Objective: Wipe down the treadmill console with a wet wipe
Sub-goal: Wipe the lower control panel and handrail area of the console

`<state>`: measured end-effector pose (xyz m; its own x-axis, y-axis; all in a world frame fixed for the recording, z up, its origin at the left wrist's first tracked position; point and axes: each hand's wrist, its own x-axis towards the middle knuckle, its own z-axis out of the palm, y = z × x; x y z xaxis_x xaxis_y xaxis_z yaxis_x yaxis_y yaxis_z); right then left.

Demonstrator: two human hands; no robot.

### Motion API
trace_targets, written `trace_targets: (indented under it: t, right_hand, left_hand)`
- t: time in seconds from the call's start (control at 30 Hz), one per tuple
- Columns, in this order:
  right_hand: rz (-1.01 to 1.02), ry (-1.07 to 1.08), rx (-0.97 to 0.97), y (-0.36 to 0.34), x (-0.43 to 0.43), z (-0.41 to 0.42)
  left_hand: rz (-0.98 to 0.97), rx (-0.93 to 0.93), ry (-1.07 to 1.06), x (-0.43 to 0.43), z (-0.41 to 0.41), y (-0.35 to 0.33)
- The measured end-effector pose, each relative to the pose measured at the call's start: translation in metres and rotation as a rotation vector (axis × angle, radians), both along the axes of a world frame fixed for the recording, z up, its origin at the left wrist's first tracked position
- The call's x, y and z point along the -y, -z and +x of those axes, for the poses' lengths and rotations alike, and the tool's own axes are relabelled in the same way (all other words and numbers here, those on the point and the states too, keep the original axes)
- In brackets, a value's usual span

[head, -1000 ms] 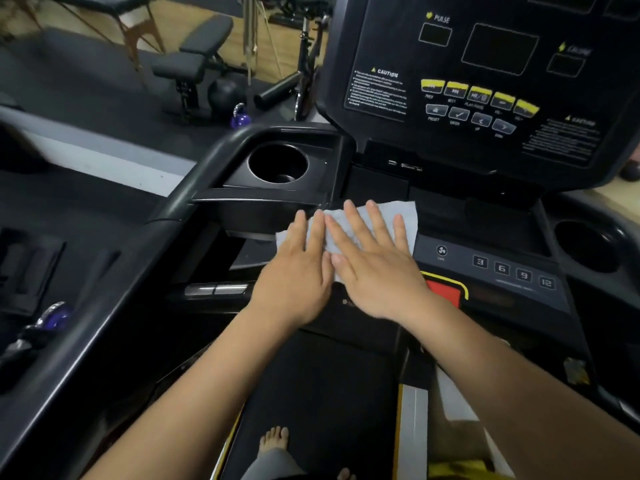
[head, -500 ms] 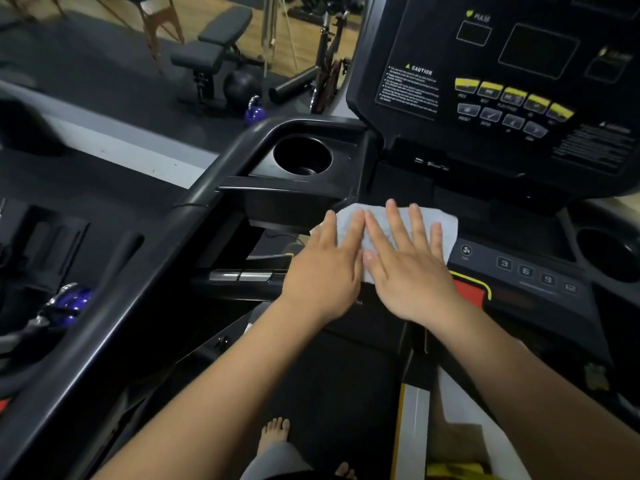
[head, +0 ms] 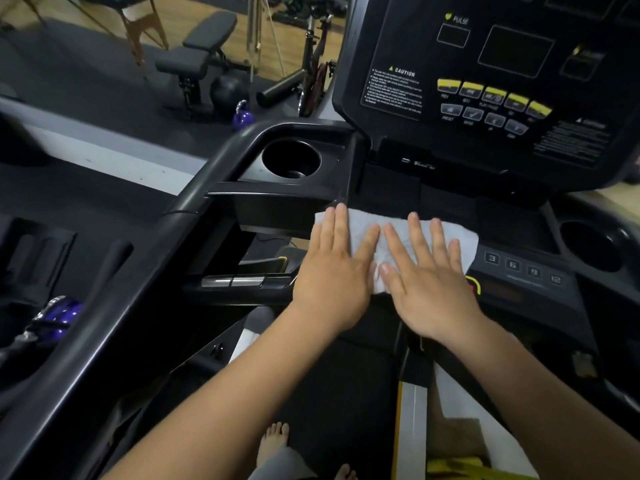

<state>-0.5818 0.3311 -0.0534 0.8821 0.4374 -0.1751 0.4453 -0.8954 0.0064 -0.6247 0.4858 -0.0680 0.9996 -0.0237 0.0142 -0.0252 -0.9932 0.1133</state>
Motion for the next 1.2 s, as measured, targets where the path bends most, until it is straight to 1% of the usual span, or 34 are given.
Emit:
trace_targets:
  t: [0.07,0.13,0.17,0.23,0.3,0.37,0.4,0.43,0.5,0.6,0.63,0.73,0.77,0.83,0.93,1.0,1.03,1.1,1.13,1.2]
  right_hand:
    - [-0.013,-0.04,0.058,0.006,0.009,-0.018]
    - [-0.016,-0.049,0.068,0.007,0.012,-0.023]
    - [-0.014,-0.047,0.06,0.005,0.012,-0.022]
    - [-0.001,-0.042,0.043,0.001,0.006,-0.017]
    - [-0.025,-0.051,0.005,-0.001,-0.001,-0.011]
    - [-0.092,-0.086,0.018,0.0,-0.009,-0.007]
    - [-0.11,-0.099,0.034,0.001,-0.014,-0.005]
    - [-0.107,-0.102,0.04,0.002,-0.018,-0.004]
    - [-0.087,-0.096,0.037,0.002,-0.026,0.0]
    - [-0.091,-0.109,0.052,0.001,-0.039,0.006]
    - [-0.08,-0.112,0.062,0.002,-0.044,0.009]
    - [-0.071,-0.125,0.083,0.0,-0.062,0.016]
    - [-0.077,-0.136,0.085,-0.001,-0.066,0.015]
    - [-0.068,-0.176,0.08,-0.001,-0.07,0.007]
    - [-0.015,-0.265,0.088,0.006,-0.057,-0.014]
    - [-0.006,-0.268,0.08,0.008,-0.038,-0.019]
    - [-0.015,-0.251,0.073,0.007,-0.029,-0.016]
    - [-0.023,-0.206,0.076,0.004,-0.02,-0.002]
    - [-0.013,-0.181,0.073,0.002,-0.02,0.007]
    - [0.013,-0.134,0.051,-0.002,-0.025,0.021]
  left_hand:
    - [0.056,-0.096,-0.013,0.003,-0.014,-0.005]
    - [0.084,-0.145,-0.092,0.001,-0.017,-0.016]
    - [0.104,-0.14,-0.13,0.001,-0.016,-0.023]
    - [0.094,-0.043,-0.142,0.005,-0.012,-0.032]
    - [-0.045,0.089,-0.032,0.012,-0.007,-0.027]
    - [-0.241,0.088,0.09,0.017,-0.005,-0.014]
    - [-0.313,0.079,0.119,0.016,-0.002,-0.005]
    - [-0.343,0.082,0.121,0.012,0.0,0.003]
    - [-0.329,0.1,0.101,0.003,0.005,0.01]
    - [-0.343,0.113,0.052,-0.008,0.01,0.004]
    - [-0.38,0.107,0.043,-0.011,0.013,0.002]
    - [-0.601,0.044,-0.021,-0.022,0.019,0.001]
    - [-0.648,0.035,-0.047,-0.025,0.017,0.002]
    - [-0.676,0.027,-0.059,-0.03,0.008,0.005]
    - [-0.654,0.058,-0.051,-0.029,-0.017,0.014]
    - [-0.597,0.069,-0.059,-0.026,-0.025,0.019]
    - [-0.537,0.093,-0.054,-0.025,-0.022,0.022]
    - [-0.342,0.164,-0.017,-0.021,-0.006,0.028]
    - [-0.245,0.171,-0.01,-0.018,0.006,0.028]
    - [-0.169,0.131,-0.022,-0.016,0.024,0.026]
